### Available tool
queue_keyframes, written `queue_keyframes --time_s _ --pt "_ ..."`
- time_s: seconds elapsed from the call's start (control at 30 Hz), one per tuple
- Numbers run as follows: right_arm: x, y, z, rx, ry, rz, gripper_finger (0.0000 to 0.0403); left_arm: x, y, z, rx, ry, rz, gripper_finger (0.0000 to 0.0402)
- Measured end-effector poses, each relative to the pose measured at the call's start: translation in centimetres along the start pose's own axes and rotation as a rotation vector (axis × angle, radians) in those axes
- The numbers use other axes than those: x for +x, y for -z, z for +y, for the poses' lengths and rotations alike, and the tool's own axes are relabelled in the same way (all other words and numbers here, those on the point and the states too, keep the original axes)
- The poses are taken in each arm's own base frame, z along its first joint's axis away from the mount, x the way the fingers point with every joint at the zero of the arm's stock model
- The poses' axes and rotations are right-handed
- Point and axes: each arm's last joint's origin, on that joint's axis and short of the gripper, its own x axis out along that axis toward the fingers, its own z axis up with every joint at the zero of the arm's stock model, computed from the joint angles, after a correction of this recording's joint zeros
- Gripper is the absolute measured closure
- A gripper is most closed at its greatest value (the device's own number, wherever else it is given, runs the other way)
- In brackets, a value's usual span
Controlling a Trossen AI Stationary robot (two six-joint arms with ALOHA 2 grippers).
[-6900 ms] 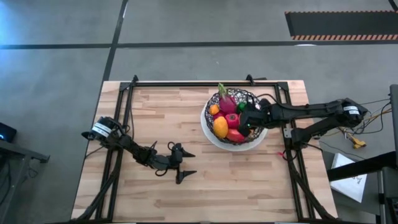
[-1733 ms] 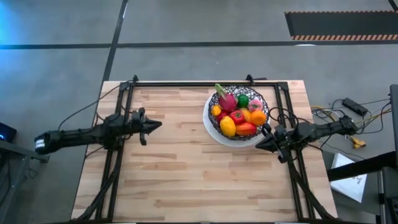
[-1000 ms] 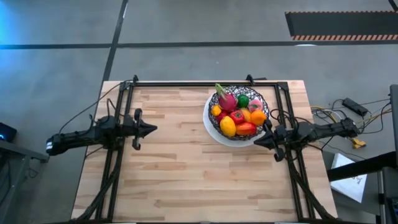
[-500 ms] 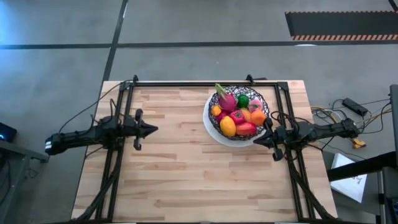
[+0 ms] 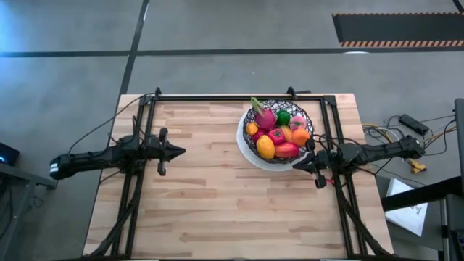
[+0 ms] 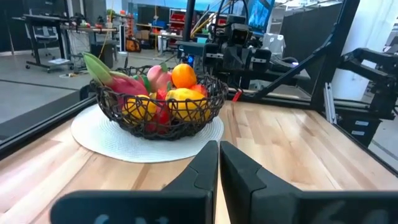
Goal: Build produce basket
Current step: Return to Home Position
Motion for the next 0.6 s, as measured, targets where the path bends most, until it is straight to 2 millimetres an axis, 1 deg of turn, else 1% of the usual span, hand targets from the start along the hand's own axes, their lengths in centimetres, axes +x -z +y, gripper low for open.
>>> queue_keyframes --time_s 0.33,0.6 --pt "0.06 0.03 -0.01 0.049 0.003 0.010 0.0394 0.20 0.25 0.04 -0.002 -0.003 0.031 0.0402" --pt "0.05 0.00 -0.01 0.049 0.002 0.009 0.0394 0.33 0.43 0.07 -0.004 -0.006 0.053 0.0402"
